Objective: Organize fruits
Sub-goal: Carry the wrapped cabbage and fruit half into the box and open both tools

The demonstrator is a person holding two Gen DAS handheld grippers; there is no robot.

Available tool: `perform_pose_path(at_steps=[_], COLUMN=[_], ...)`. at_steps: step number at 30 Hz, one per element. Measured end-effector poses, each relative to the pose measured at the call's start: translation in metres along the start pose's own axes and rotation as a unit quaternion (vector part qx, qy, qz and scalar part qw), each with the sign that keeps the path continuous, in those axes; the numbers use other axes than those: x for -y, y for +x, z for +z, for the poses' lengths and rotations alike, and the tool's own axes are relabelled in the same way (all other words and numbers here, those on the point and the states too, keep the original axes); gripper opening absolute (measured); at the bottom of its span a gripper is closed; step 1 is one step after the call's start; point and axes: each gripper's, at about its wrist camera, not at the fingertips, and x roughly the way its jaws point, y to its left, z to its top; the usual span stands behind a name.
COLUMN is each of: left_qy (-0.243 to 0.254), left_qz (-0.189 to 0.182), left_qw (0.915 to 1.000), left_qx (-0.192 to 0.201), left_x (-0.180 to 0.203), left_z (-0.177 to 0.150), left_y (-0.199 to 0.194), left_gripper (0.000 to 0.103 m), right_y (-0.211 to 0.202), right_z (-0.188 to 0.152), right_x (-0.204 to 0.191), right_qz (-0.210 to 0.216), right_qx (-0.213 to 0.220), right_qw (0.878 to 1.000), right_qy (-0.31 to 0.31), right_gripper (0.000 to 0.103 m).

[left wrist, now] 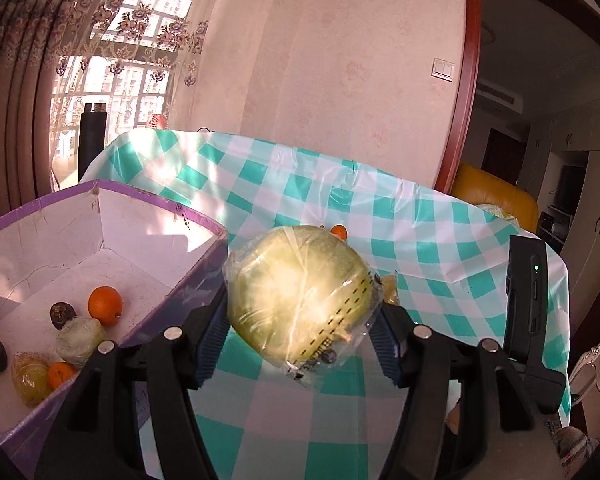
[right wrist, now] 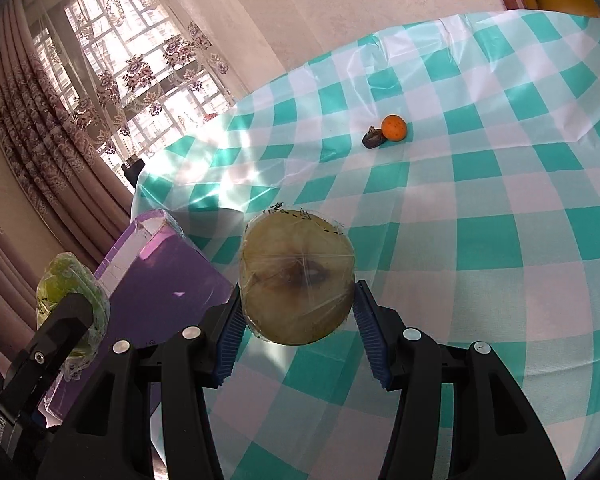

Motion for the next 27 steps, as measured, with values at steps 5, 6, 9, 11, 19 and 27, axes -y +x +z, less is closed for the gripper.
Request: perform_pose_path(at_steps=[5, 6, 9, 11, 19, 27], left_qy=[-0.005, -0.005, -0.003, -0.003, -0.062, -0.014], left_qz=[0.034, 0.047, 0.096, 0.126, 0.220, 0.307], left_qw=[0.9994, 0.9988, 0.9953, 0.9920, 0.9690, 0.9329], left_qx=[0.010, 0.010, 0.013, 0.005, -0.093, -0.188], left_x=[-0.036, -0.044, -0.069, -0.087, -0.183, -0.222], left_z=[0.031, 0.036, 0.047, 0.054, 0.054, 0.037], left_y=[-0.041, -0.047, -0.065, -0.072, -0.063, -0.035], left_gripper=[0.063, 0.063, 0.063, 0.063, 0.063, 0.063], right_y=[0.002, 0.003, 0.004, 0.005, 0.030, 0.083], right_z=[0.002, 0.001, 0.001, 0.002, 0.006, -0.012], right_x=[-0.051, -0.060, -0.086, -0.103, -0.178, -0.247], right_qz=[0.032, 0.037, 0.050, 0.059, 0.059, 0.002], right_qx=[-0.005, -0.004, -0.004, -0.004, -0.020, -0.084], right_qw=[0.998, 0.997, 0.995, 0.992, 0.977, 0.936], right_qy=[-0.053, -0.062, -0.090, -0.109, -0.203, -0.342], right_gripper=[0.052, 0.052, 0.052, 0.052, 0.052, 0.052])
